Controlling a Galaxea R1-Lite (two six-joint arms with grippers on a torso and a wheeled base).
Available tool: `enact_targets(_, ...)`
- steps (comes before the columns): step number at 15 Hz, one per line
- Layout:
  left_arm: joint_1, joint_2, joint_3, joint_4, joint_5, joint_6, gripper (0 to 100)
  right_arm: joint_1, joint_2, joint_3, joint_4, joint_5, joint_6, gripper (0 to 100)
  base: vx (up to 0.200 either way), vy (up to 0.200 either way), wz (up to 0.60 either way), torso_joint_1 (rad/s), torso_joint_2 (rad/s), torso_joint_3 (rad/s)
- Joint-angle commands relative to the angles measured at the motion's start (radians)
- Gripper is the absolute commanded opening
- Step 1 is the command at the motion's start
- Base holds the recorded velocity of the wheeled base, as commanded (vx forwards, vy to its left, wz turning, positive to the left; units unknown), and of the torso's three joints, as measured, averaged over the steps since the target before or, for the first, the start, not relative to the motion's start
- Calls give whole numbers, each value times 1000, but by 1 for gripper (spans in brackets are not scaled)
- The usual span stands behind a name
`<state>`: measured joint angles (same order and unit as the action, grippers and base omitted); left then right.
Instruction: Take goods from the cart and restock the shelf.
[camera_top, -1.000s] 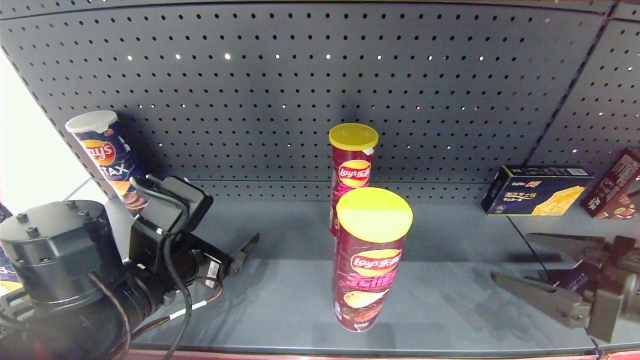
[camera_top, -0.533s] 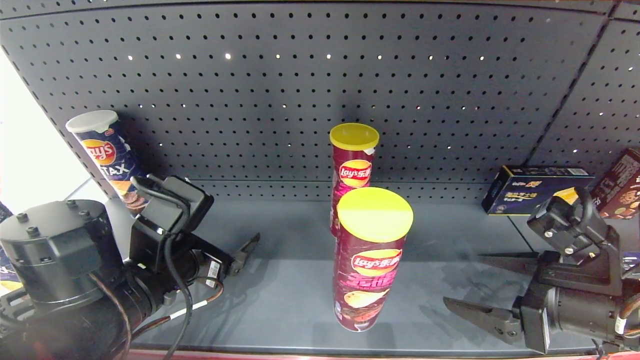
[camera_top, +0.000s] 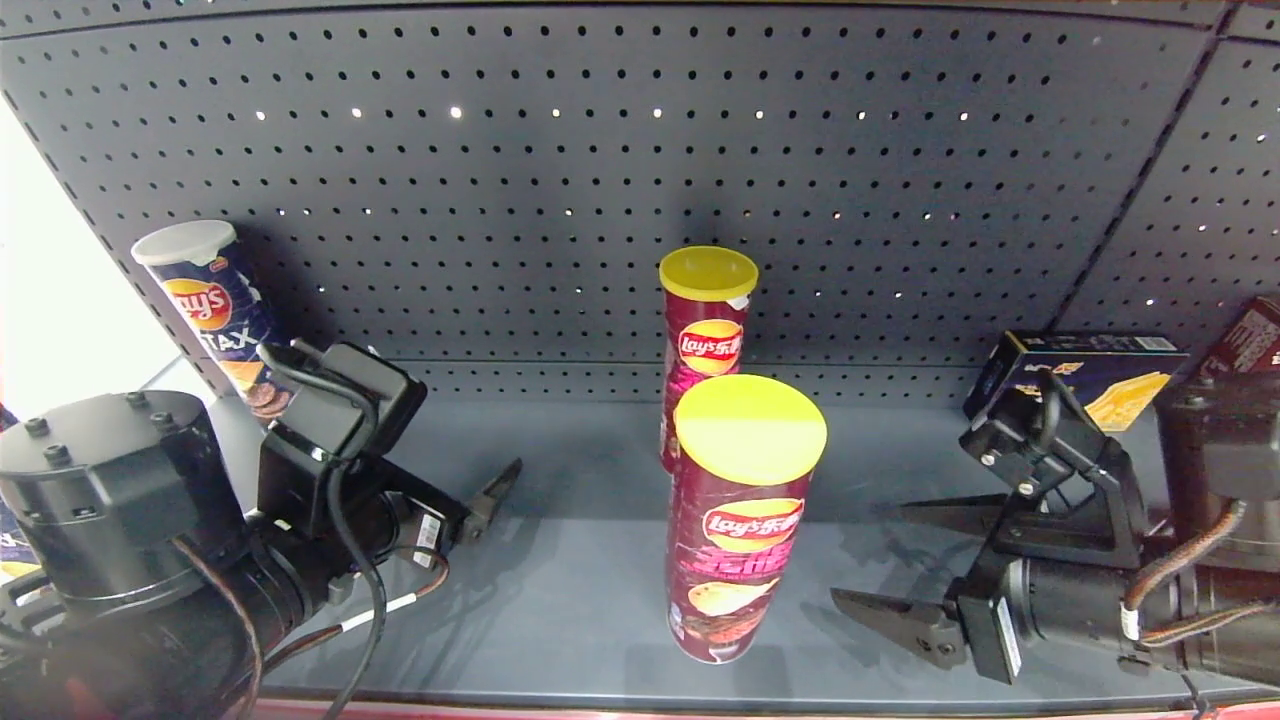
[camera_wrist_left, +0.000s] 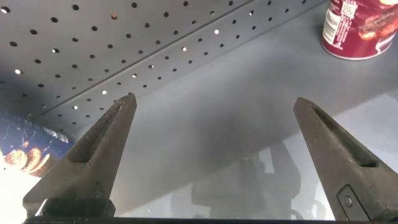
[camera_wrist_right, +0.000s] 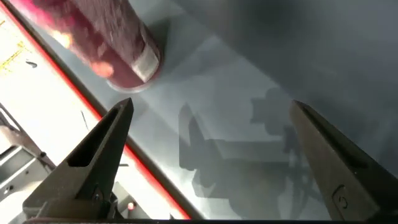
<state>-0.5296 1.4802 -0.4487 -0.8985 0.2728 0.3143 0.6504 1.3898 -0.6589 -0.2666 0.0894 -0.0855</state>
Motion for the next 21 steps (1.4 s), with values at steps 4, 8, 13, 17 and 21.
enact_targets(4,0,2,-8,0,0,0,100,40,86,-67,0,-7,0,100,0,0,0,0,0,0)
enact_targets(8,2,2,-8,0,0,0,100,74,106,-65,0,-8,0,100,0,0,0,0,0,0)
enact_targets(13,2,2,-8,0,0,0,100,75,129,-76,-2,-8,0,100,0,0,0,0,0,0)
enact_targets(17,2,2,-10,0,0,0,100,94,149,-90,-10,-8,0,100,0,0,0,0,0,0)
enact_targets(21,2,3,-10,0,0,0,100,95,146,-87,-10,-8,0,100,0,0,0,0,0,0)
